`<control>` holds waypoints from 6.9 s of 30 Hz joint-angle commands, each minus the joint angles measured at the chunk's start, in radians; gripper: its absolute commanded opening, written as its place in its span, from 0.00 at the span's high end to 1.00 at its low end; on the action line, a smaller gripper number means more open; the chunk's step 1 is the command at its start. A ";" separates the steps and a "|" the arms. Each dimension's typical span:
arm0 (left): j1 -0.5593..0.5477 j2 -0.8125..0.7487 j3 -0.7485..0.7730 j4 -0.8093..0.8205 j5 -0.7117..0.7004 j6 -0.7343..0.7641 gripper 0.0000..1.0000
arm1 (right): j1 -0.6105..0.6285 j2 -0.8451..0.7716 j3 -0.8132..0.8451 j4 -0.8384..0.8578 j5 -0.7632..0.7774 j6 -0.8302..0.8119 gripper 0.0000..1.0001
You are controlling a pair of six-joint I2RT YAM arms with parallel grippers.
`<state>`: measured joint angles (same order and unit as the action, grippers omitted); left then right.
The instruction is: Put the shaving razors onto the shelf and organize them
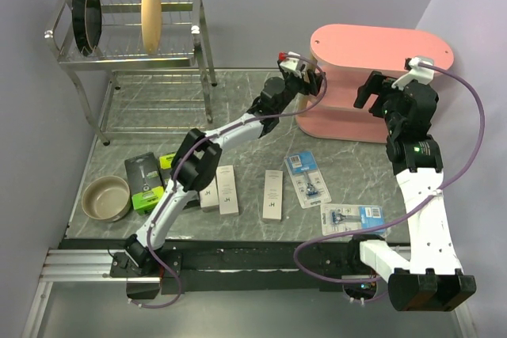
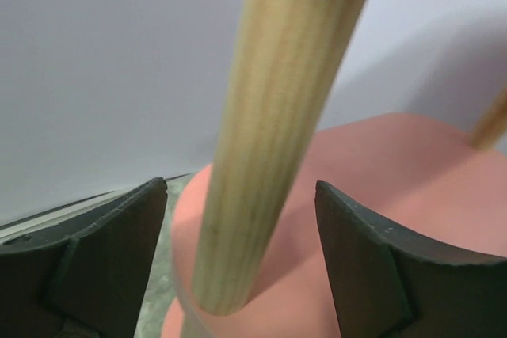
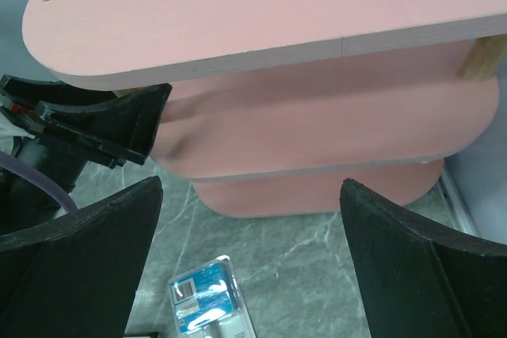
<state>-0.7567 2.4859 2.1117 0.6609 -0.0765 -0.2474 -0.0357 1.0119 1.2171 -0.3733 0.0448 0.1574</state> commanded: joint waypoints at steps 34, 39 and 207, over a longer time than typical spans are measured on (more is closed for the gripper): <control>0.313 -0.386 -0.351 0.108 -0.051 0.280 0.99 | -0.033 0.040 -0.116 0.139 -0.042 0.002 0.00; 0.290 -0.429 -0.390 0.069 -0.115 0.266 0.99 | -0.035 0.068 -0.165 0.171 0.088 -0.013 0.00; 0.697 -1.380 -1.349 -1.140 0.040 -0.449 0.01 | 1.047 1.094 0.441 -0.058 0.089 0.340 0.00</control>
<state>-0.0738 1.1133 0.7143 -0.4950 -0.0559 -0.6785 1.0122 2.0995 1.6672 -0.4095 0.0608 0.4744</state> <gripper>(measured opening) 0.995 0.998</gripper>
